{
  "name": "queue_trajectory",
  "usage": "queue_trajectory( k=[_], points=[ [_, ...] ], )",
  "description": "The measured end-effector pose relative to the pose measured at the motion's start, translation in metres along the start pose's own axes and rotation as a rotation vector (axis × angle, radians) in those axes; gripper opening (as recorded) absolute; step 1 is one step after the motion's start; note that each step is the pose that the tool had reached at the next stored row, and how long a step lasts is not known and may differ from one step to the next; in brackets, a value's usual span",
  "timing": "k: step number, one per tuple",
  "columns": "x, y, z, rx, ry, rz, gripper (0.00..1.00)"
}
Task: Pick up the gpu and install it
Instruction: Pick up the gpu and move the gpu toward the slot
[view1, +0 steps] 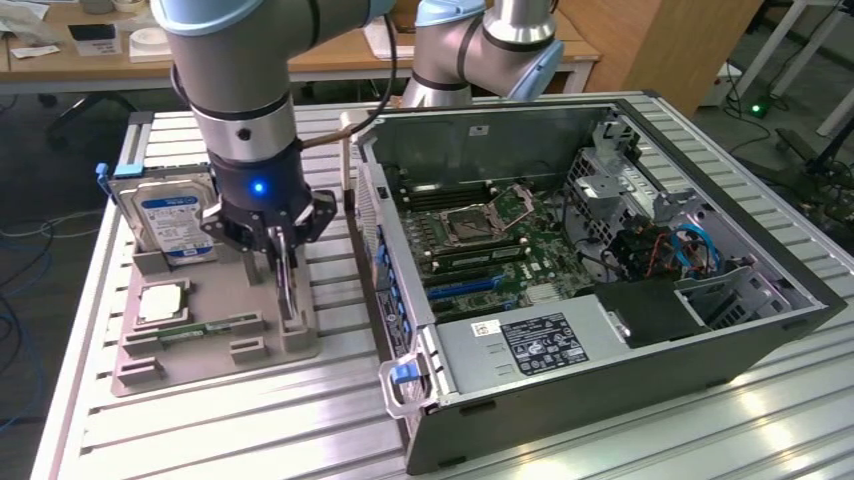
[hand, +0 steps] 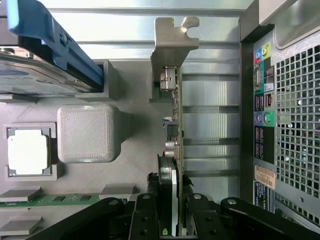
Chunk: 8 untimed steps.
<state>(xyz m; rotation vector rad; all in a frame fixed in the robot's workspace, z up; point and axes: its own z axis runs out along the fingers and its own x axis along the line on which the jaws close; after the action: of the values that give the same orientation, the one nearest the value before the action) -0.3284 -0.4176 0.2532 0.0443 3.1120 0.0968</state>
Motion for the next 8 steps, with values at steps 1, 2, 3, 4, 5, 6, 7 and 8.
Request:
queue_trajectory(
  k=[1, 2, 3, 4, 5, 6, 7, 8],
  points=[
    [0.0, 0.0001, -0.0009, 0.0, 0.0, 0.0, 0.27],
    [-0.0001, 0.0001, -0.0018, 0.0, 0.0, 0.0, 0.27],
    [-0.0001, 0.0002, -0.0027, 0.0, 0.0, 0.0, 0.27],
    [-0.0001, 0.0002, -0.0035, 0.0, 0.0, 0.0, 0.27],
    [-0.0001, 0.0003, -0.0043, 0.0, 0.0, 0.0, 0.27],
    [-0.0002, 0.0003, -0.0051, 0.0, 0.0, 0.0, 0.27],
    [-0.0002, 0.0004, -0.0059, -0.0001, 0.0001, 0.0, 0.27],
    [-0.0002, 0.0004, -0.0067, -0.0001, 0.0001, 0.0, 0.27]
  ],
)
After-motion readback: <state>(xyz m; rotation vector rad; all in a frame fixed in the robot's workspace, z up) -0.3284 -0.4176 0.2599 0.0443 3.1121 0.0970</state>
